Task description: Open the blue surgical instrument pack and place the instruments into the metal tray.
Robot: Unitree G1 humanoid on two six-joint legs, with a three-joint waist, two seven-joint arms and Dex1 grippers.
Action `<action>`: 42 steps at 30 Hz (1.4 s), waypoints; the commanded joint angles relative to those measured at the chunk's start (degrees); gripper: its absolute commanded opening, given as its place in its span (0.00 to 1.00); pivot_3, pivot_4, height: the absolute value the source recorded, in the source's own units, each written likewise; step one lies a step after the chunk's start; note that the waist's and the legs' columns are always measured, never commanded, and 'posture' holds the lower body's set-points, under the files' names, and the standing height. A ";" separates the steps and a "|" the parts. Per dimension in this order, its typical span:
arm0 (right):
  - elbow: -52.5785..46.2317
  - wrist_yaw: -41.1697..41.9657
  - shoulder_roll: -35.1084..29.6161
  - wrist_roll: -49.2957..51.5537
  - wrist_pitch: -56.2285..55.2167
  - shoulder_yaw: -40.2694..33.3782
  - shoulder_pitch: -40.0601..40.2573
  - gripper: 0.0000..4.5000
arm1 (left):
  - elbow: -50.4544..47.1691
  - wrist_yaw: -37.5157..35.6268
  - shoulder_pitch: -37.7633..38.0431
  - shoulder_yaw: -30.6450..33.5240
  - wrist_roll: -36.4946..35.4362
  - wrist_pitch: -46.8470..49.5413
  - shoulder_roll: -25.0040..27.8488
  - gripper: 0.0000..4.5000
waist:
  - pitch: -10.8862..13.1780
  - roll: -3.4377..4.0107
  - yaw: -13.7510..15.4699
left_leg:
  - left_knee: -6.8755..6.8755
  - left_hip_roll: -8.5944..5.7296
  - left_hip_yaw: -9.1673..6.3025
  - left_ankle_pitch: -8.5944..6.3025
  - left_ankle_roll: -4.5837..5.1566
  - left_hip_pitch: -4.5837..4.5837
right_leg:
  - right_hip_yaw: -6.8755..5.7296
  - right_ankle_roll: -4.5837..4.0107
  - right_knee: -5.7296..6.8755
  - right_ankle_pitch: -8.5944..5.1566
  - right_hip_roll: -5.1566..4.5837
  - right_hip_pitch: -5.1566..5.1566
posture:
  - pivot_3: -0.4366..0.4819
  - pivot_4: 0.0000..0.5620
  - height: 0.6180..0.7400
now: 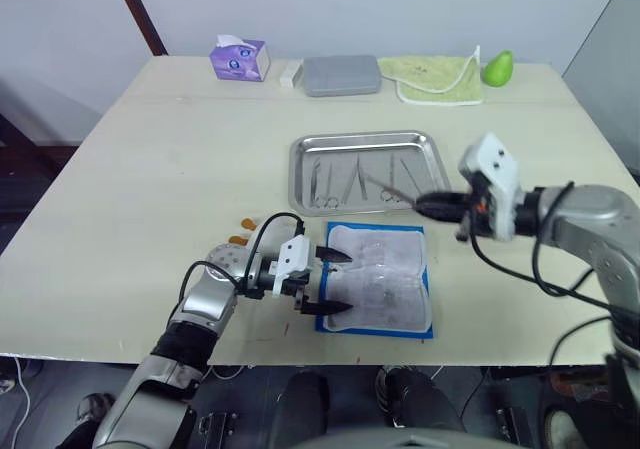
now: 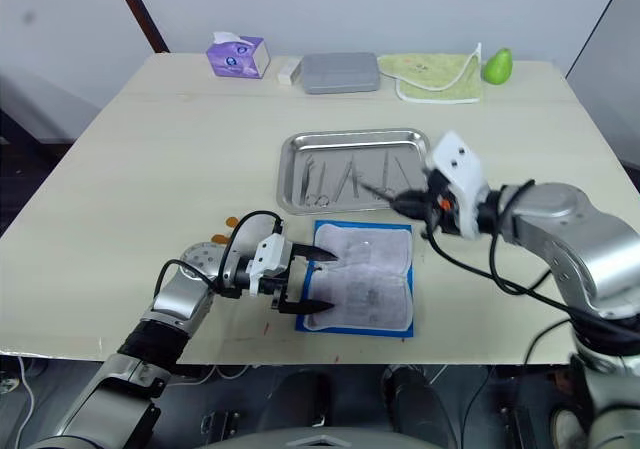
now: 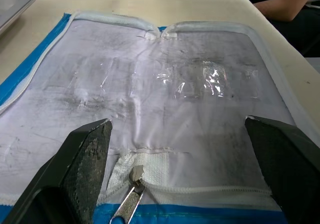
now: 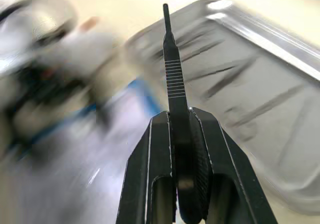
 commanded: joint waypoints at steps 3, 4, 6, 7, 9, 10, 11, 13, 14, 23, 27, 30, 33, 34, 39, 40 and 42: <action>10.40 -11.96 7.28 -5.78 -0.55 -1.17 -4.50 0.02 | -0.11 1.22 1.69 -0.69 1.35 2.06 0.34 1.00 | 0.03 0.09 0.08 | -0.01 -0.02 0.01 0.00 0.00 -0.09 | -0.03 0.02 -0.02 0.01 -0.03 -0.06 | 0.48 0.27 1.00; 13.09 -14.32 9.00 -7.03 -1.40 -1.80 -5.28 0.02 | -0.35 1.35 1.86 -0.66 1.31 2.16 0.33 1.00 | 0.03 0.09 -0.01 | -0.02 -0.03 0.01 0.00 0.00 -0.15 | -0.02 0.04 -0.02 0.02 -0.03 -0.11 | 0.48 0.27 1.00; 17.47 -16.73 10.86 -8.90 -3.46 -1.80 -6.53 0.02 | -0.75 1.53 2.11 -0.59 1.25 2.38 0.37 1.00 | 0.05 0.12 0.02 | -0.01 -0.03 0.03 0.00 0.00 -0.21 | -0.05 0.06 -0.01 0.03 -0.02 -0.15 | 0.48 0.27 1.00; 19.58 -18.15 11.90 -9.74 -4.58 -2.20 -7.13 0.02 | -0.85 1.66 2.22 -0.52 1.23 2.48 0.40 1.00 | 0.05 0.12 -0.01 | -0.01 -0.05 0.03 0.01 0.00 -0.30 | -0.12 0.06 -0.01 0.03 -0.02 -0.21 | 0.48 0.27 1.00; 24.68 -20.78 13.78 -11.66 -7.58 -2.60 -8.30 0.02 | -1.07 1.86 2.57 -0.42 1.23 2.52 0.49 1.00 | 0.05 0.14 -0.06 | 0.04 -0.04 0.07 0.01 0.01 -0.38 | -0.13 0.07 0.01 0.04 -0.02 -0.29 | 0.48 0.27 1.00; 27.70 -22.07 14.66 -12.74 -9.59 -2.69 -8.86 0.02 | -1.03 1.93 2.70 -0.38 1.25 2.46 0.54 1.00 | 0.04 0.15 -0.09 | 0.06 -0.04 0.07 0.01 0.00 -0.44 | -0.18 0.07 0.00 0.04 -0.02 -0.30 | 0.48 0.27 1.00; 29.96 -22.52 15.10 -13.55 -11.17 -2.26 -9.06 0.02 | -1.10 2.01 2.86 -0.36 1.27 2.43 0.57 1.00 | 0.04 0.16 -0.13 | 0.09 -0.04 0.06 0.01 0.00 -0.48 | -0.22 0.07 0.00 0.04 -0.01 -0.32 | 0.48 0.27 1.00; 33.11 -23.25 15.92 -14.45 -13.52 -2.24 -9.24 0.02 | -1.11 2.17 3.01 -0.29 1.25 2.42 0.55 1.00 | 0.04 0.16 -0.14 | 0.09 -0.04 0.04 0.01 0.00 -0.55 | -0.28 0.07 -0.01 0.04 -0.01 -0.35 | 0.48 0.27 1.00; 34.22 -23.32 16.14 -14.72 -14.34 -2.23 -9.31 0.02 | -1.03 2.21 3.04 -0.27 1.27 2.35 0.55 1.00 | 0.05 0.18 -0.15 | 0.10 -0.04 0.03 0.01 0.01 -0.57 | -0.29 0.07 -0.01 0.04 -0.01 -0.36 | 0.48 0.27 1.00; 43.06 -25.92 19.01 -16.60 -20.57 -3.67 -10.32 0.02 | 0.59 2.40 3.64 -0.30 1.72 0.80 0.11 1.00 | 0.10 0.31 -0.33 | 0.10 -0.04 0.03 0.01 0.01 -0.61 | -0.28 0.08 0.02 0.04 -0.01 -0.42 | 0.48 0.27 1.00; 44.46 -26.34 19.64 -16.80 -21.50 -4.10 -10.56 0.02 | 1.53 2.29 3.89 -0.24 1.87 -0.15 0.04 1.00 | 0.07 0.41 -0.33 | 0.10 -0.04 0.04 0.01 0.00 -0.61 | -0.28 0.08 0.01 0.04 -0.01 -0.42 | 0.48 0.27 1.00; 45.13 -26.44 20.04 -17.05 -22.01 -4.03 -10.65 0.02 | 2.03 2.23 4.02 -0.25 1.94 -0.67 0.02 1.00 | 0.03 0.53 -0.39 | 0.10 -0.04 0.04 0.01 0.01 -0.60 | -0.28 0.08 0.03 0.04 -0.01 -0.42 | 0.48 0.27 1.00; 45.65 -26.53 20.34 -17.27 -22.38 -4.05 -10.93 0.02 | 2.36 2.17 4.08 -0.25 1.97 -1.04 0.06 1.00 | 0.01 0.59 -0.55 | 0.10 -0.04 0.03 0.01 0.01 -0.59 | -0.28 0.08 0.04 0.04 -0.01 -0.42 | 0.48 0.27 1.00; 45.86 -26.55 20.39 -17.33 -22.50 -4.06 -11.09 0.02 | 2.39 2.14 4.10 -0.25 1.96 -1.10 0.08 1.00 | 0.01 0.60 -0.60 | 0.10 -0.04 0.03 0.01 0.01 -0.58 | -0.28 0.08 0.04 0.04 -0.01 -0.41 | 0.48 0.27 1.00; 46.25 -26.31 20.47 -17.77 -22.92 -3.79 -11.29 0.17 | 2.25 2.12 4.18 -0.29 1.94 -1.09 0.11 1.00 | -0.01 0.64 -0.82 | 0.10 -0.04 0.02 0.01 0.01 -0.59 | -0.28 0.08 0.04 0.05 -0.01 -0.40 | 0.48 0.27 1.00; 46.18 -26.25 20.45 -17.89 -22.98 -3.67 -11.22 0.25 | 2.13 2.11 4.21 -0.28 1.91 -1.02 0.13 1.00 | -0.01 0.65 -0.86 | 0.10 -0.04 0.02 0.01 0.01 -0.59 | -0.28 0.08 0.04 0.05 -0.01 -0.40 | 0.48 0.27 1.00; 45.50 -25.91 20.40 -17.90 -23.09 -3.59 -10.97 0.43 | 1.69 2.13 4.33 -0.21 1.77 -0.79 0.18 1.00 | -0.02 0.67 -0.99 | 0.10 -0.04 0.02 0.01 0.01 -0.58 | -0.28 0.08 0.05 0.05 -0.01 -0.40 | 0.48 0.27 1.00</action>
